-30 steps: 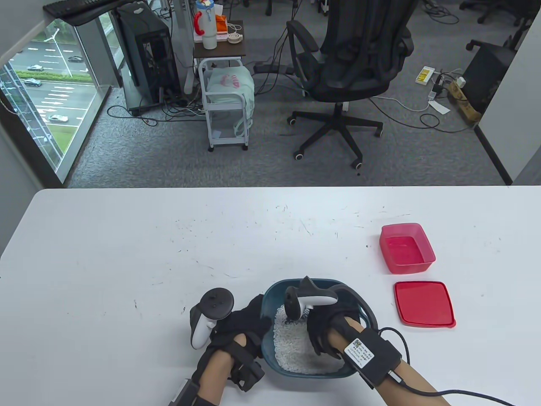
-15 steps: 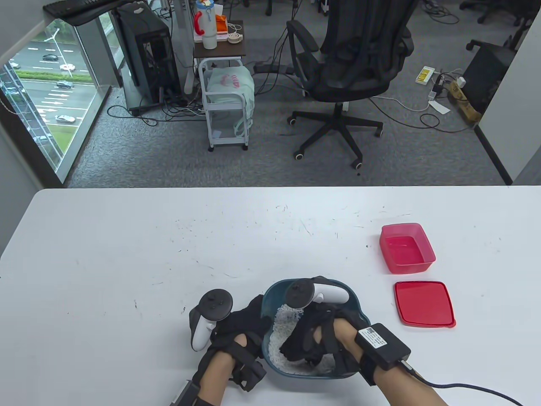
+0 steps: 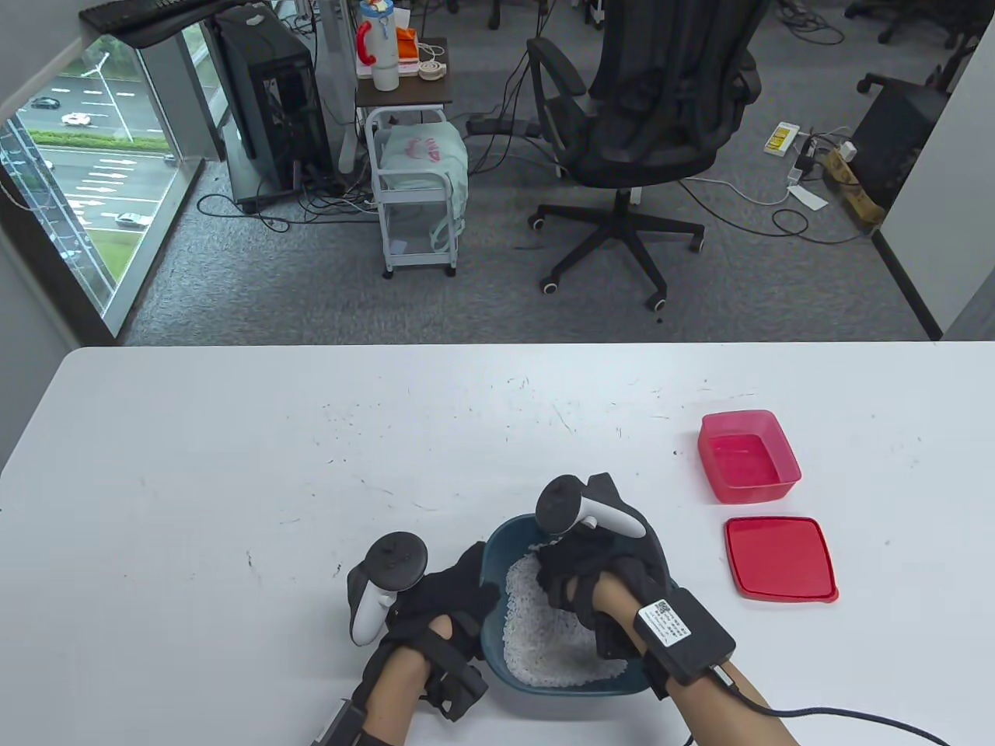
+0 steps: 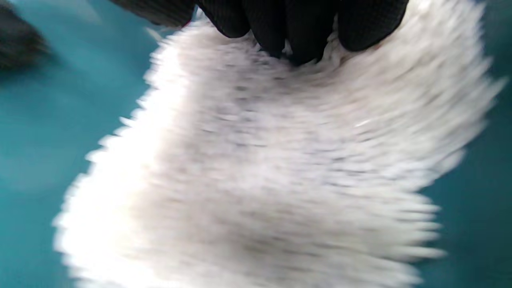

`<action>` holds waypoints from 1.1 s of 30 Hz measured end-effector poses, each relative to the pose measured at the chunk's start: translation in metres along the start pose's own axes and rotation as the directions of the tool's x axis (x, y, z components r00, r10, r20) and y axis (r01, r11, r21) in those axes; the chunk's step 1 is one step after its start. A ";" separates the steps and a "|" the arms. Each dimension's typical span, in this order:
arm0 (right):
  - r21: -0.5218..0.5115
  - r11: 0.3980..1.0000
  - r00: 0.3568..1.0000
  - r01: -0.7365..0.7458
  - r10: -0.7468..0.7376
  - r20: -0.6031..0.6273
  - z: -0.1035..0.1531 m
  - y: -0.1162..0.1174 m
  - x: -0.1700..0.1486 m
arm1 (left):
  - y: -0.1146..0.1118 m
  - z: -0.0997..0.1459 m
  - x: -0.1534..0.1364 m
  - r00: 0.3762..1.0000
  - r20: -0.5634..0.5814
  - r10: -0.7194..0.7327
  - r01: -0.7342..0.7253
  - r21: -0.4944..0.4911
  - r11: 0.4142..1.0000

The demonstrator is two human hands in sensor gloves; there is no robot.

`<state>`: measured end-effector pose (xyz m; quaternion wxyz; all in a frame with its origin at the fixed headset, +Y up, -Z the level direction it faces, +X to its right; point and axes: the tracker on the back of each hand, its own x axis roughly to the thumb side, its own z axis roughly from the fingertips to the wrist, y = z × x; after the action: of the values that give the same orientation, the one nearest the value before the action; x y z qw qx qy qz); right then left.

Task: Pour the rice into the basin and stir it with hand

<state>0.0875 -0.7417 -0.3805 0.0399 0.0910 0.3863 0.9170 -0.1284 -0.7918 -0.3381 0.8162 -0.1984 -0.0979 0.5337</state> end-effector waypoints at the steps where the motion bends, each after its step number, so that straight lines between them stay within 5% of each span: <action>1: 0.028 0.998 0.997 -0.061 0.062 -0.038 0.003 0.003 -0.001 | 0.000 0.000 0.000 1.000 -0.002 -0.002 0.002 0.004 1.000; 8: 0.279 0.943 0.984 -0.179 0.173 0.047 0.017 0.035 0.012 | 0.000 0.001 0.000 1.000 -0.014 0.001 0.000 0.023 1.000; 13: 0.400 0.916 0.932 -0.009 -0.138 0.335 0.016 0.042 0.025 | -0.001 0.002 0.001 1.000 -0.016 -0.005 0.006 0.034 0.999; 17: 0.504 0.847 0.828 0.168 -0.399 0.394 0.007 0.040 0.028 | -0.001 0.003 0.000 1.000 -0.014 -0.005 0.005 0.034 0.999; 20: 0.462 0.845 0.813 0.270 -0.457 0.360 -0.002 0.028 0.026 | -0.001 0.003 0.000 1.000 -0.008 -0.003 0.003 0.026 1.000; 26: 0.160 0.925 0.890 0.344 -0.376 0.259 -0.011 0.001 0.017 | -0.001 0.004 0.002 1.000 0.000 -0.025 0.025 0.029 0.999; 29: 0.015 0.983 0.971 0.185 -0.185 0.152 -0.006 -0.003 0.015 | -0.001 0.004 0.001 1.000 -0.001 -0.017 0.017 0.028 0.999; 33: 0.021 0.997 0.996 -0.071 0.072 -0.060 -0.001 0.000 0.009 | -0.001 0.004 0.001 1.000 -0.002 -0.022 0.022 0.034 0.999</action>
<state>0.0785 -0.7407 -0.3803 -0.0056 0.0771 0.3924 0.9165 -0.1288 -0.7907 -0.3343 0.8253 -0.1838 -0.0903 0.5263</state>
